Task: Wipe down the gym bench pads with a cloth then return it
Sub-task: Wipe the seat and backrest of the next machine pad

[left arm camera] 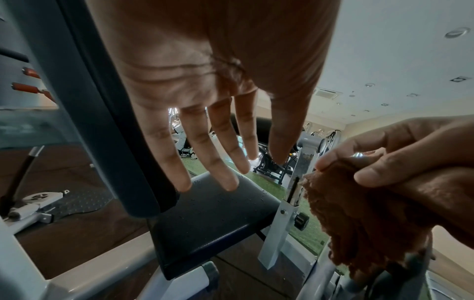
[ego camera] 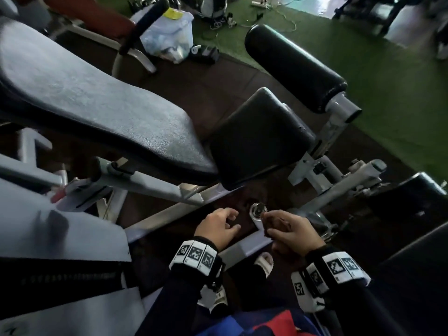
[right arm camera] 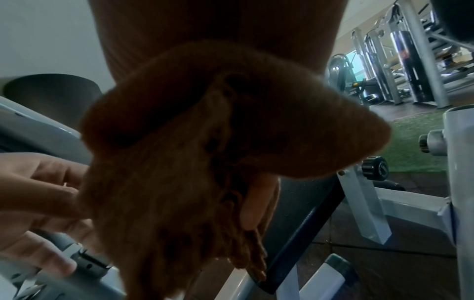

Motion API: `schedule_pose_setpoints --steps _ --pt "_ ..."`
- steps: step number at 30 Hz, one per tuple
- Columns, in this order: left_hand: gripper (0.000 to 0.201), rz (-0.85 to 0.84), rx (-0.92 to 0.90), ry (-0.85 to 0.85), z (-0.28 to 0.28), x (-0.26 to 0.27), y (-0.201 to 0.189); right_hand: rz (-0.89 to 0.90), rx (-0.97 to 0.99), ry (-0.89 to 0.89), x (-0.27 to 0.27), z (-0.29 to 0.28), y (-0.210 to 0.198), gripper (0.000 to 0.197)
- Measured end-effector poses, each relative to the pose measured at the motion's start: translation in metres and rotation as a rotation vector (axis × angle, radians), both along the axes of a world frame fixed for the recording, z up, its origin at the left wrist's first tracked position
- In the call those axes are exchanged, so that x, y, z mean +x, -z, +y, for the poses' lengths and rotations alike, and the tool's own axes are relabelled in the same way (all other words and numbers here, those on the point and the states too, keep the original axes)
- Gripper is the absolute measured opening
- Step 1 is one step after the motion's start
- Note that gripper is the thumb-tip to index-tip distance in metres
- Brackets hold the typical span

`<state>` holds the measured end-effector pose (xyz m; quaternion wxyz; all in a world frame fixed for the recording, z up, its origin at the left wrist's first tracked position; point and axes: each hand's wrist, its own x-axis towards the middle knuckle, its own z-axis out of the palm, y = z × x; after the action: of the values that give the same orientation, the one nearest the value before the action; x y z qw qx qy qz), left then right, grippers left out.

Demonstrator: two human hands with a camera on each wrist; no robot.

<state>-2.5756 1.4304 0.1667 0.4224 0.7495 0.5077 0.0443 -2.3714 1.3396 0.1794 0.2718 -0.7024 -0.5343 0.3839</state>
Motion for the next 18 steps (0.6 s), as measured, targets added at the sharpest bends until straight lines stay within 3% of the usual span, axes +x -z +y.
schedule_pose_setpoints --steps 18 --pt "0.028 0.083 -0.051 -0.06 0.112 0.122 0.036 0.015 -0.089 0.05 0.133 0.133 0.056 0.04"
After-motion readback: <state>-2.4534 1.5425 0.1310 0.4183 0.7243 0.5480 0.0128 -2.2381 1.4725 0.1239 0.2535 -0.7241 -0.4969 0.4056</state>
